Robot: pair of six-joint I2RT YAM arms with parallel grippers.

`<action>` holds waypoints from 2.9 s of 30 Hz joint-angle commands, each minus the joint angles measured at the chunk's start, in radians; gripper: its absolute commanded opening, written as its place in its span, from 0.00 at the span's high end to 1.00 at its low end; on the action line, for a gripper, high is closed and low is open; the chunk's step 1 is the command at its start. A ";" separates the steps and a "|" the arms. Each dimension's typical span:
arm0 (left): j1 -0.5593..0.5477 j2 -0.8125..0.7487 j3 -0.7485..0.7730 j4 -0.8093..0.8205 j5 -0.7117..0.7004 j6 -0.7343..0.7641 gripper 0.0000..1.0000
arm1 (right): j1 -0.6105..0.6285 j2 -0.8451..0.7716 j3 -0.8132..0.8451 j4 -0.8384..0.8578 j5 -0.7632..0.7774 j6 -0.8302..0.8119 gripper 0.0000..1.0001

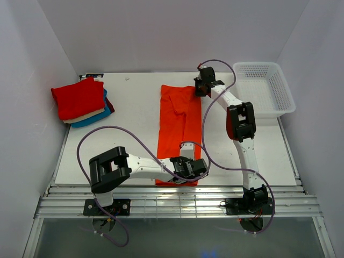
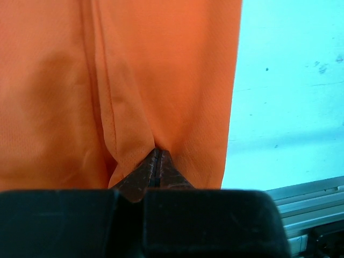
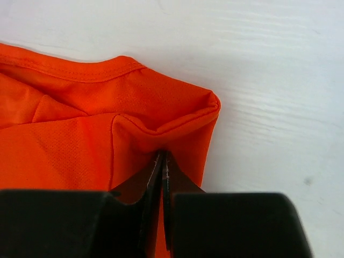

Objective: Fold and stack the t-shirts
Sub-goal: Rotate the tshirt 90 degrees, then grab the bottom of the folded rectangular tshirt with both arms

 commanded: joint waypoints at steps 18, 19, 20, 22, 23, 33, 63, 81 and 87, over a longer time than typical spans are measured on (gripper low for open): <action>0.057 -0.131 0.192 0.103 -0.378 0.390 0.52 | -0.002 -0.422 -0.273 0.410 -0.210 -0.062 0.45; 0.057 -0.154 0.198 0.141 -0.427 0.422 0.36 | 0.003 -0.482 -0.321 0.414 -0.193 -0.080 0.45; 0.060 -0.180 0.195 0.172 -0.436 0.466 0.33 | 0.009 -0.592 -0.371 0.408 -0.165 -0.112 0.41; 0.065 -0.257 0.161 0.207 -0.452 0.528 0.31 | 0.044 -0.692 -0.503 0.341 -0.046 -0.148 0.40; 0.069 -0.280 0.140 0.206 -0.452 0.527 0.31 | 0.061 -0.779 -0.551 0.297 0.016 -0.166 0.40; 0.083 -0.651 -0.389 0.243 -0.156 0.386 0.29 | 0.331 -1.182 -1.267 0.062 0.346 0.068 0.42; 0.056 -0.895 -0.745 0.103 0.047 -0.038 0.29 | 0.871 -1.267 -1.585 -0.116 0.482 0.706 0.42; 0.039 -0.768 -0.749 0.105 0.019 -0.085 0.32 | 0.951 -1.297 -1.505 -0.213 0.507 0.760 0.42; 0.031 -0.731 -0.724 0.034 0.016 -0.118 0.33 | 0.971 -1.231 -1.482 -0.195 0.502 0.765 0.42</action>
